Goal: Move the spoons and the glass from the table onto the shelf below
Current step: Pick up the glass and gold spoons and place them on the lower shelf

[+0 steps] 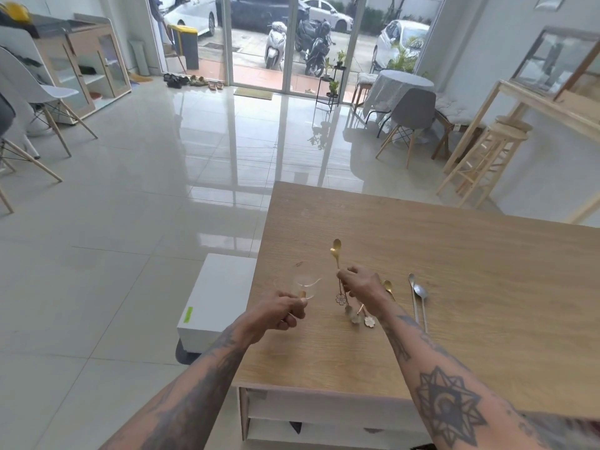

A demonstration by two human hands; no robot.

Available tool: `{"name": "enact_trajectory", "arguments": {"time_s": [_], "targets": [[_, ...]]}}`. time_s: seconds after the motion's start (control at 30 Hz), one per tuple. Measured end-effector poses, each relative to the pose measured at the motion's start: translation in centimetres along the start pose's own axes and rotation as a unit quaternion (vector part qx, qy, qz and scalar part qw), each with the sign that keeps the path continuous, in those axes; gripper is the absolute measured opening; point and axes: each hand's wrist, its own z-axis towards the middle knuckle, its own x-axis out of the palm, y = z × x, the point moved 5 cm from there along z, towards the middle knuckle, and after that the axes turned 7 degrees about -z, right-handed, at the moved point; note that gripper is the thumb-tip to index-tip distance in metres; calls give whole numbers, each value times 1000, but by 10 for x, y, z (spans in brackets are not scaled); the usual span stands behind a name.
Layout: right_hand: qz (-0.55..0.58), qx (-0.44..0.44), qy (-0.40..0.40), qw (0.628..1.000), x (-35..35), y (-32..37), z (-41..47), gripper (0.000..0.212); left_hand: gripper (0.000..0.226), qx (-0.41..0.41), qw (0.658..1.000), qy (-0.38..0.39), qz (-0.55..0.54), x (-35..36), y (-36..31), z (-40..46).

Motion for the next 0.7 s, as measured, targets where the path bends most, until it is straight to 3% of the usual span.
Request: {"name": "enact_trajectory", "arguments": {"time_s": [0.17,0.43,0.7], "targets": [[102,-55,35,993,-33,10,-34,13,27,44,999,-15,2,16,-22,-21],[153,-114,53,980,-81,9,-100,14,28,104,994,-44,5,57,-45,-88],[149,-126,105,975,-79,-38,-178,17,32,100,990,-99,-15,112,9,-159]]}}
